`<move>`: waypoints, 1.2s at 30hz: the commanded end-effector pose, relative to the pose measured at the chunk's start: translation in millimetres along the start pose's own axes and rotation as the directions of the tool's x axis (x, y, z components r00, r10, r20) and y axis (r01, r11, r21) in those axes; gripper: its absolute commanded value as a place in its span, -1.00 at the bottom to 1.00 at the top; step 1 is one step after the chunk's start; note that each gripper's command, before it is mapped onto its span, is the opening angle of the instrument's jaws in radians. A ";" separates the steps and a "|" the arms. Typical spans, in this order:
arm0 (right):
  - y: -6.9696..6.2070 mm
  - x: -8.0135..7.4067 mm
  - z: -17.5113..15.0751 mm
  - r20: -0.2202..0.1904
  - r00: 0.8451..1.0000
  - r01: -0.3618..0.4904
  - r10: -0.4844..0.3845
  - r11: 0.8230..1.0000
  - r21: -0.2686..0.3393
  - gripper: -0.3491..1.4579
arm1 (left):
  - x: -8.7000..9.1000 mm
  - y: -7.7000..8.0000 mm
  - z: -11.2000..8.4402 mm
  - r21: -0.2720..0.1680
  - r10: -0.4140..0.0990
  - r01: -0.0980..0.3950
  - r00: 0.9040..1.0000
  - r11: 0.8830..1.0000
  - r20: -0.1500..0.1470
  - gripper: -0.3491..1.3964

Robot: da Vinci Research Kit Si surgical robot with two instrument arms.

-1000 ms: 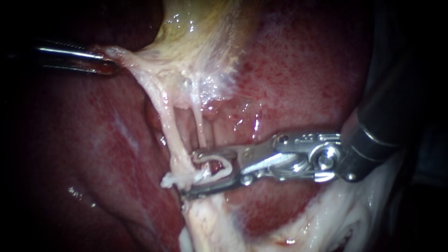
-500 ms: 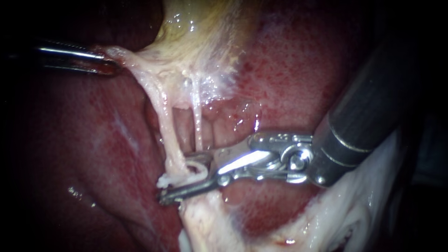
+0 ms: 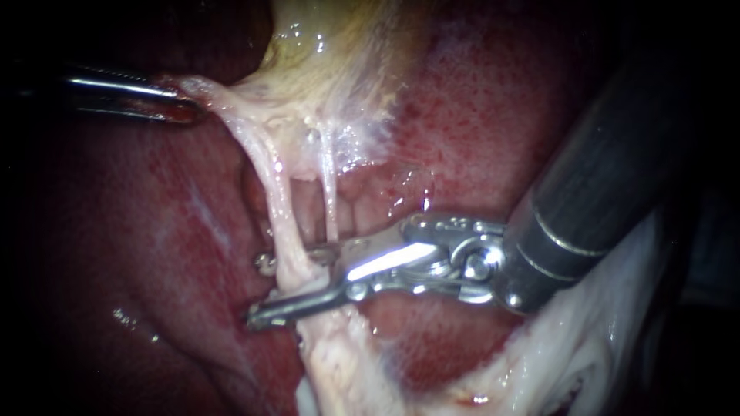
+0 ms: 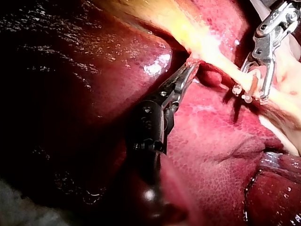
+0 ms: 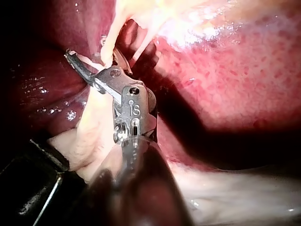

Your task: Clipping second clip left tube

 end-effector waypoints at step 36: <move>-3.3 1.0 -1.2 -0.002 0.999 -0.043 0.045 0.975 0.220 -1.00 | -0.1 -0.1 0.1 0.000 0.000 0.000 1.000 1.000 0.000 -1.00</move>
